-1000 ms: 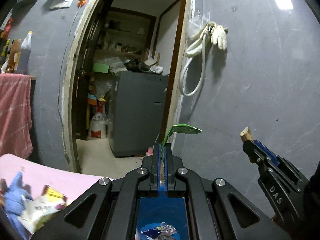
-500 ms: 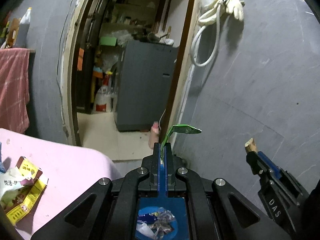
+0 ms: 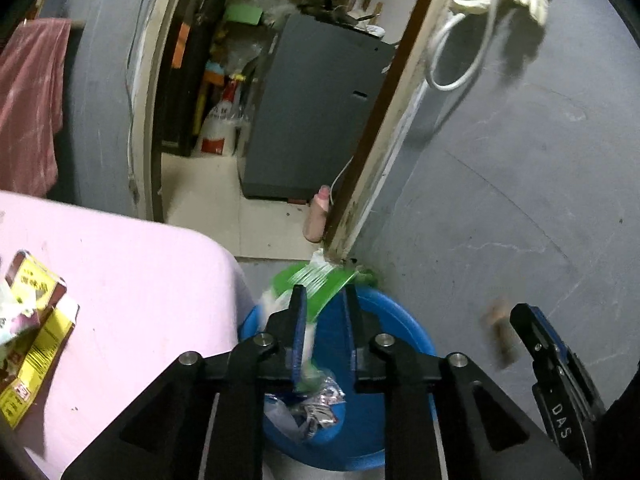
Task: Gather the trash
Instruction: 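Open the left tool over the basin while the right tool opens to drop the scrap, then move both tools back over the trash on the table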
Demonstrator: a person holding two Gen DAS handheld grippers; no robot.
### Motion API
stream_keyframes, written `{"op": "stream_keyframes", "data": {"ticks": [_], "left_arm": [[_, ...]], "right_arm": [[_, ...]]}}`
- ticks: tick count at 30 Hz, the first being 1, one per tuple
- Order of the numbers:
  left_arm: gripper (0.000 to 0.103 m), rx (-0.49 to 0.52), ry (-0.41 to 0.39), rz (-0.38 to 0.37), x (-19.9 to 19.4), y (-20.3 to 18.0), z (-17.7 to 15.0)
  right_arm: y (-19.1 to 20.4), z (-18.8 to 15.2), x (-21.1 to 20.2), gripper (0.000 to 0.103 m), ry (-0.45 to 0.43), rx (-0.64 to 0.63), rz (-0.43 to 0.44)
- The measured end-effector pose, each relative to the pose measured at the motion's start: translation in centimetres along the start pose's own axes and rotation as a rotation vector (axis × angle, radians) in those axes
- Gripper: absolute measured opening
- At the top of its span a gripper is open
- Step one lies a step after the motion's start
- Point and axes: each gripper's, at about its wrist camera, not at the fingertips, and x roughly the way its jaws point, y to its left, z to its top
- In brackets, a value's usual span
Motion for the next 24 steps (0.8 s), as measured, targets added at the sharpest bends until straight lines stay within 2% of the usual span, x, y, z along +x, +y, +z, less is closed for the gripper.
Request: {"op": "stream_keyframes", "data": {"ticks": [2,6,8,12,15,17,18,19,20,24], "left_arm": [[0.022,-0.012,-0.002,-0.004,-0.2,0.2,0.2],[0.027,-0.008,-0.028,-0.016,-1.3,0.2,0.4],[0.036,0.0,-0.054,-0.015,-2.1,0.2,0.7],[0.045,0.026,-0.123,-0.01,-4.5,-0.1,1.2],[0.055,0.047,-0.172,0.012,-6.5,0.1,1.7],[0.06,0.062,-0.214,0.025,-8.1,0.5,1.9],[0.063,0.071,-0.232,0.033,-8.8,0.8,2.0],[0.071,0.082,-0.254,0.048,-9.7,1.1,2.1],[0.08,0.087,-0.272,0.059,-10.2,1.4,2.2],[0.087,0.102,-0.345,0.092,-13.2,3.0,2.2]], "right_arm": [[0.0,0.2,-0.1,0.03,-0.003,0.009,0.006],[0.0,0.5,-0.3,0.031,-0.02,0.014,0.006],[0.2,0.8,-0.6,0.032,-0.036,0.02,0.009],[0.8,1.7,-2.1,0.05,-0.099,0.033,0.023],[1.5,2.5,-3.2,0.052,-0.138,0.036,0.026],[2.0,2.9,-4.0,0.059,-0.165,0.042,0.033],[2.3,3.1,-4.5,0.068,-0.183,0.047,0.041],[2.6,3.3,-5.0,0.075,-0.202,0.051,0.055],[3.0,3.5,-5.5,0.077,-0.222,0.053,0.067],[4.7,4.0,-6.9,0.089,-0.268,0.045,0.108]]}}
